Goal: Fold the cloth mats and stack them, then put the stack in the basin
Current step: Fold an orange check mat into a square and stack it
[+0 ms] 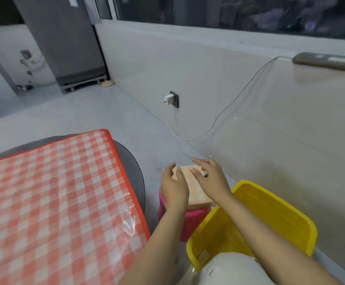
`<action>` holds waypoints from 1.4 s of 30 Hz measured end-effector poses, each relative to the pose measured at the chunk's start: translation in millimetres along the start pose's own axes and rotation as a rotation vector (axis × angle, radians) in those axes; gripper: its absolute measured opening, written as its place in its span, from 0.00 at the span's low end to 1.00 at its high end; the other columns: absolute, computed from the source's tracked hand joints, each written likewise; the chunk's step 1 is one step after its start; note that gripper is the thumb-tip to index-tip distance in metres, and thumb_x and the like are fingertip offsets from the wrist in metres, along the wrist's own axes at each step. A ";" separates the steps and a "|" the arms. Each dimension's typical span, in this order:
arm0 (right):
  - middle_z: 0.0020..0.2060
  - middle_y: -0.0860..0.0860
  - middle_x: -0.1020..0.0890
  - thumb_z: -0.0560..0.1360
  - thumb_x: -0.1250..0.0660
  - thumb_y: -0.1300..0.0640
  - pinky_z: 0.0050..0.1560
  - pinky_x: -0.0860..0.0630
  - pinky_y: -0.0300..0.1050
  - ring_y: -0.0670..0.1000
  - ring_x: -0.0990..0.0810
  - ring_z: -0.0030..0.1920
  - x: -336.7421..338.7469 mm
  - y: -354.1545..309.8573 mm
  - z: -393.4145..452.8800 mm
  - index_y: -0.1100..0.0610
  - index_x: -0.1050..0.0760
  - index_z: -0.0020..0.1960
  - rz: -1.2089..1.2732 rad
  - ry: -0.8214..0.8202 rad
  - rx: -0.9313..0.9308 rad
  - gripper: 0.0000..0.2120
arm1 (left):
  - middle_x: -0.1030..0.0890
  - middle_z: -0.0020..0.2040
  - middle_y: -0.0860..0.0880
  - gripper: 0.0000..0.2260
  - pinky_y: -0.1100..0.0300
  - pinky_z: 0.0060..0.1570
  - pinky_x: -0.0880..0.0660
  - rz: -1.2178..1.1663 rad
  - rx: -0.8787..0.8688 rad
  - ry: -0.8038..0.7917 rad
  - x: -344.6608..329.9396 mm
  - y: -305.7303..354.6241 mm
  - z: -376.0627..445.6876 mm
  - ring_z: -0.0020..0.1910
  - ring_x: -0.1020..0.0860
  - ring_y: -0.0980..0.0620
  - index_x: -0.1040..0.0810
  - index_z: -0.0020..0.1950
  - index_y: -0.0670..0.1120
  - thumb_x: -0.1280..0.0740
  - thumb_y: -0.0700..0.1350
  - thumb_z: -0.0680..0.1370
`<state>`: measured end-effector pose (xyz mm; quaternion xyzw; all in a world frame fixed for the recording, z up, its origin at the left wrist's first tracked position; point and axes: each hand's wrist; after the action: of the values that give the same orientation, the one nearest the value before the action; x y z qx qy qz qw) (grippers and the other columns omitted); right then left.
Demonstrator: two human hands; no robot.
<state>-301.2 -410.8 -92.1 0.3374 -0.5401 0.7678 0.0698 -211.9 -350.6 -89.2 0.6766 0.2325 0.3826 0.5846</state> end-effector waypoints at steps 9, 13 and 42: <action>0.52 0.45 0.24 0.78 0.37 0.53 0.46 0.30 0.30 0.42 0.25 0.48 11.7 -140.3 -57.0 0.47 0.26 0.63 0.141 -0.109 0.253 0.14 | 0.19 0.51 0.52 0.08 0.60 0.51 0.26 -0.136 -0.168 -0.040 153.3 56.0 -40.1 0.50 0.20 0.53 0.23 0.53 0.51 0.41 0.42 0.80; 0.49 0.44 0.24 0.78 0.37 0.53 0.47 0.30 0.31 0.41 0.25 0.46 -18.8 -174.7 -89.5 0.47 0.25 0.61 0.155 -0.190 0.322 0.13 | 0.20 0.53 0.55 0.08 0.65 0.50 0.27 0.114 -0.259 -0.032 223.7 42.7 -67.1 0.51 0.22 0.58 0.25 0.55 0.54 0.41 0.45 0.81; 0.57 0.37 0.28 0.72 0.34 0.40 0.60 0.39 0.35 0.39 0.36 0.58 -110.9 -184.5 -174.6 0.42 0.23 0.58 -0.325 -0.712 0.688 0.17 | 0.26 0.66 0.55 0.15 0.66 0.61 0.36 0.856 -0.452 -0.339 377.9 -53.4 -133.7 0.65 0.30 0.56 0.21 0.62 0.54 0.37 0.55 0.78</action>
<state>-206.9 -154.2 -46.5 0.6605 -0.1872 0.7180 -0.1148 -84.0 30.4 -44.8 0.6206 -0.2519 0.5133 0.5367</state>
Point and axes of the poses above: each hand's wrist, its own z-axis towards the middle knuckle, its own x-axis out of the back of the hand, y = z × x
